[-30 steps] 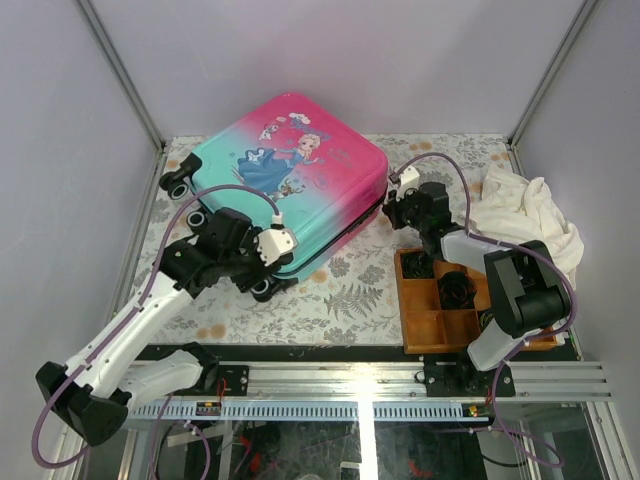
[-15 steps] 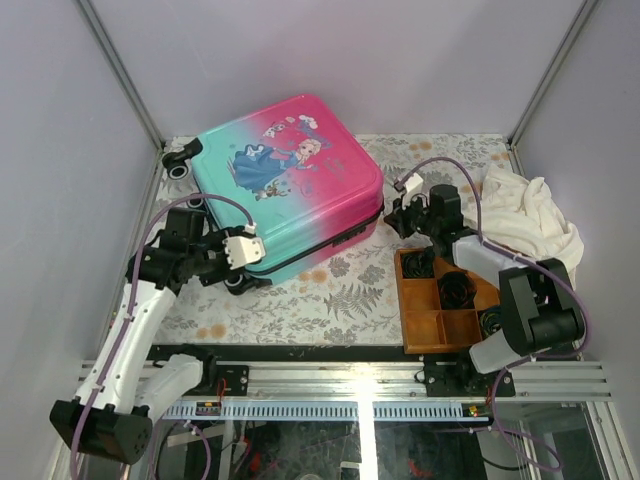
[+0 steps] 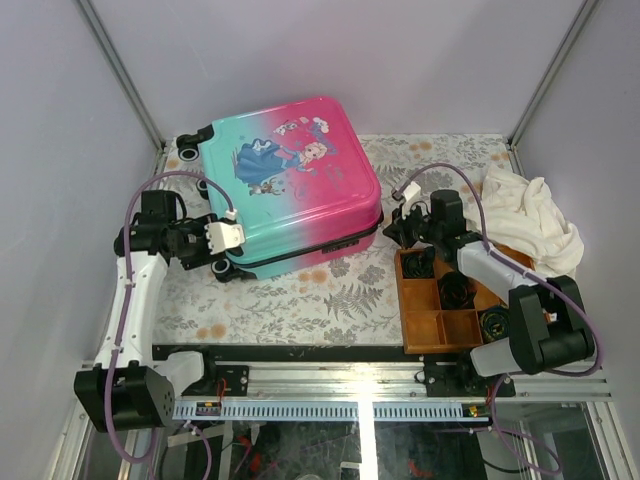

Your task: Pack the luggage

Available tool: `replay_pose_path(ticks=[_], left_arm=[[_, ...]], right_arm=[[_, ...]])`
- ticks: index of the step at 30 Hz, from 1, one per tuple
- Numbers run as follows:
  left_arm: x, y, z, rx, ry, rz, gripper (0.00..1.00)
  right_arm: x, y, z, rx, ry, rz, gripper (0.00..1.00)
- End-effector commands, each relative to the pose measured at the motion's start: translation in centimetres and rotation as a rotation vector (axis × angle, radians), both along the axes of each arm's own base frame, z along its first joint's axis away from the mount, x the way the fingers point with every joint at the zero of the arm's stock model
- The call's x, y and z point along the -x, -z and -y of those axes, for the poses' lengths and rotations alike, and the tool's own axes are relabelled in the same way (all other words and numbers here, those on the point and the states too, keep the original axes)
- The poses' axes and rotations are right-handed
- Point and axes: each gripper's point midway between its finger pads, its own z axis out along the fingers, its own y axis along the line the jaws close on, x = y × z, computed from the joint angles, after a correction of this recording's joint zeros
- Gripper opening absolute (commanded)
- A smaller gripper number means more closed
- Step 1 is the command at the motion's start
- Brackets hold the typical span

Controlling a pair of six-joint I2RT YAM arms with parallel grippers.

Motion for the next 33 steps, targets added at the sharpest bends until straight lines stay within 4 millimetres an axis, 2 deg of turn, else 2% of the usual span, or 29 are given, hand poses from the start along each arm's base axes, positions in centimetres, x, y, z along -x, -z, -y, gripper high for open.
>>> replay_pose_path(ticks=[1, 4, 7, 11, 17, 20, 27, 30, 33], left_arm=[[-0.7, 3.1, -4.1, -0.15, -0.054, -0.041, 0.0], [-0.5, 3.6, -4.7, -0.159, -0.06, -0.052, 0.0], [-0.4, 3.8, -5.1, -0.155, -0.059, -0.057, 0.0], [-0.3, 4.1, -5.3, -0.161, -0.038, -0.056, 0.0], [-0.7, 4.4, -5.4, -0.16, -0.024, -0.068, 0.0], [-0.8, 4.6, -5.6, -0.169, -0.012, -0.068, 0.0], [-1.6, 5.0, -5.5, -0.157, 0.007, -0.069, 0.0], [-1.9, 5.0, -5.2, -0.133, 0.007, -0.075, 0.0], [-2.2, 4.3, -4.5, -0.088, -0.001, -0.062, 0.0]], right_arm=[[-5.7, -1.5, 5.2, 0.171, 0.227, 0.141, 0.0], [-6.8, -2.0, 6.7, 0.215, 0.254, 0.175, 0.0], [-7.0, -2.3, 7.9, 0.24, 0.258, 0.187, 0.0], [-8.0, -2.4, 8.1, 0.249, 0.243, 0.216, 0.0], [-11.7, -3.8, 5.7, 0.171, 0.17, 0.242, 0.0], [-12.5, -4.6, 4.5, 0.13, 0.12, 0.266, 0.0], [-14.3, -3.7, 1.8, 0.075, 0.032, 0.247, 0.0], [-14.5, -3.1, 0.4, 0.041, 0.007, 0.218, 0.0], [-13.5, -2.8, -1.3, 0.017, -0.032, 0.208, 0.0]])
